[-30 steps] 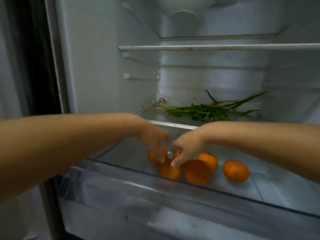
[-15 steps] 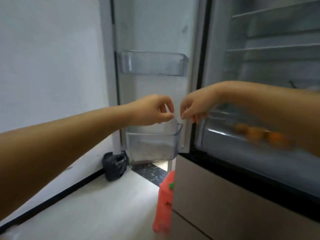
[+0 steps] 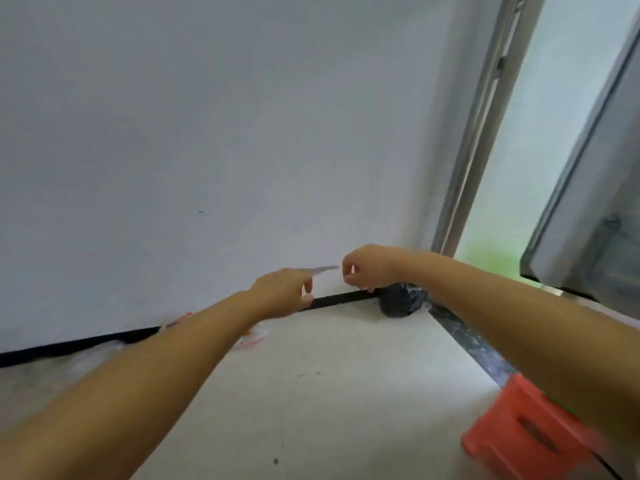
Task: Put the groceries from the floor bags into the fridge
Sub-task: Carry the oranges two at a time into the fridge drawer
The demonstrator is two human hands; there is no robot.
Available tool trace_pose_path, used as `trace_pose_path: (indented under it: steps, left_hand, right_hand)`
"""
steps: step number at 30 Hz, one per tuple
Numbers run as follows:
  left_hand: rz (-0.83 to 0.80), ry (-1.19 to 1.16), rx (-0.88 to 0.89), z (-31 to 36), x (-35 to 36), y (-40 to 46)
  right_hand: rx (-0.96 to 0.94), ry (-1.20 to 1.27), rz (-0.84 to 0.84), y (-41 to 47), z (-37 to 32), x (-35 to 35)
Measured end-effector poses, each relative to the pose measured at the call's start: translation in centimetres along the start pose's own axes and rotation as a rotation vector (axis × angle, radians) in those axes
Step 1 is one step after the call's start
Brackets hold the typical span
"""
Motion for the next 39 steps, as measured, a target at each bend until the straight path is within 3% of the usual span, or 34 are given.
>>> trace_pose_path:
  steps: [8,15,23,30,35,39]
  left_hand:
    - [-0.175,-0.022,-0.328,-21.9,4.8,3.3]
    - [-0.163,-0.108,-0.469,-35.4,4.0,8.3]
    - [-0.251,-0.280,-0.450,-50.0,8.4,20.2]
    - [-0.477,-0.368,-0.392,-62.0,11.5,31.8]
    - [-0.558,-0.420,-0.390,-68.7,15.5,38.2]
    - [-0.528,-0.531,-0.452,-74.1,23.0,43.4]
  right_hand:
    - [-0.132,-0.080,-0.073,22.6,-6.7,3.4]
    - [-0.151,-0.079,-0.178,39.1,-10.8,2.1]
    - [-0.142,-0.062,-0.245,58.1,-12.9,2.7]
    - [0.034,0.192,-0.270,73.5,-11.6,5.1]
    - [0.122,0.298,-0.367,81.9,-10.2,9.5]
    - [0.160,0.369,-0.427,90.8,-8.9,16.1]
Point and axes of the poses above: each hand's wrist, its own y-axis towards the middle knuckle, its own x-axis out of the palm, z = x × y, the point moved 1 cm from there along y, towards the middle knuckle, and after that the axes turned 8 degrees about -z, right-handed, at the moved point
